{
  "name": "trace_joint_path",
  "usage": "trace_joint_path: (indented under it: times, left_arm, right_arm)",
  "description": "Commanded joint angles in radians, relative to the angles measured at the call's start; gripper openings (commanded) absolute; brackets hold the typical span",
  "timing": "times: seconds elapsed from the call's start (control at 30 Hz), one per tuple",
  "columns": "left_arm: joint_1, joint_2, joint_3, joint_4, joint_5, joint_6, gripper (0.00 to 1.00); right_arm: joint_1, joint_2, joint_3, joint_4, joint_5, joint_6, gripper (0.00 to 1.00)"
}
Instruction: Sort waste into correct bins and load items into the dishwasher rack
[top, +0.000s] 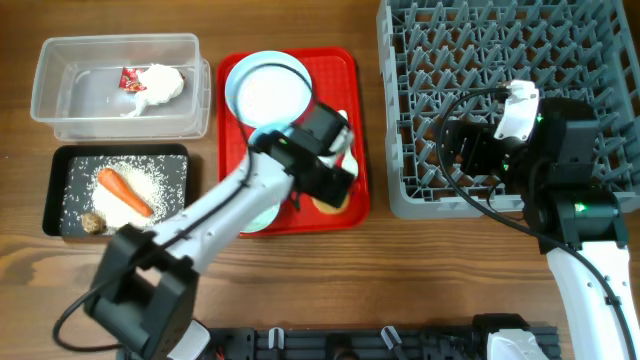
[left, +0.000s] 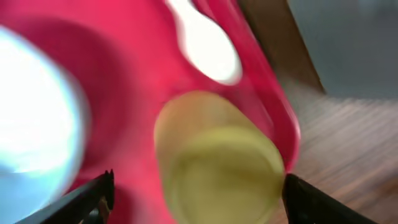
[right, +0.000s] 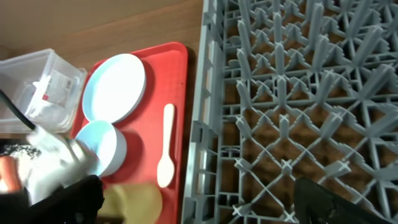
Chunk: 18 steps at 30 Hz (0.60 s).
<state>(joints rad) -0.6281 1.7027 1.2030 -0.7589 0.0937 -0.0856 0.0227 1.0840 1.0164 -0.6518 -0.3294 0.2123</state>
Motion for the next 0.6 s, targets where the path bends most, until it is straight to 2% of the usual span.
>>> trace_joint_path:
  times: [0.0,0.1,0.23,0.37,0.43,0.57]
  left_arm:
    - [0.122,-0.159,0.085,-0.016,0.034,-0.084,0.88]
    - [0.203,-0.259,0.1,-0.016,0.073,-0.088,0.92]
    - [0.331,-0.379,0.1,-0.026,0.077,-0.166,0.94]
    - [0.518,-0.455,0.1,-0.045,0.078,-0.241,0.97]
    - [0.582,-0.46,0.1,-0.048,0.077,-0.245,0.97]
    - [0.695,-0.442,0.099,-0.062,0.077,-0.244,0.98]
  right_arm:
    - [0.033,0.028,0.018,0.016,-0.069,0.029,0.99]
    - [0.111,0.058,0.018,0.023,-0.068,0.052,0.99]
    - [0.267,0.123,0.018,0.069,-0.029,0.066,0.99]
    - [0.461,0.238,0.065,0.089,0.081,0.066,0.98]
    - [0.53,0.295,0.124,0.041,0.159,0.031,0.98]
    - [0.648,0.462,0.365,-0.176,0.38,-0.014,0.99]
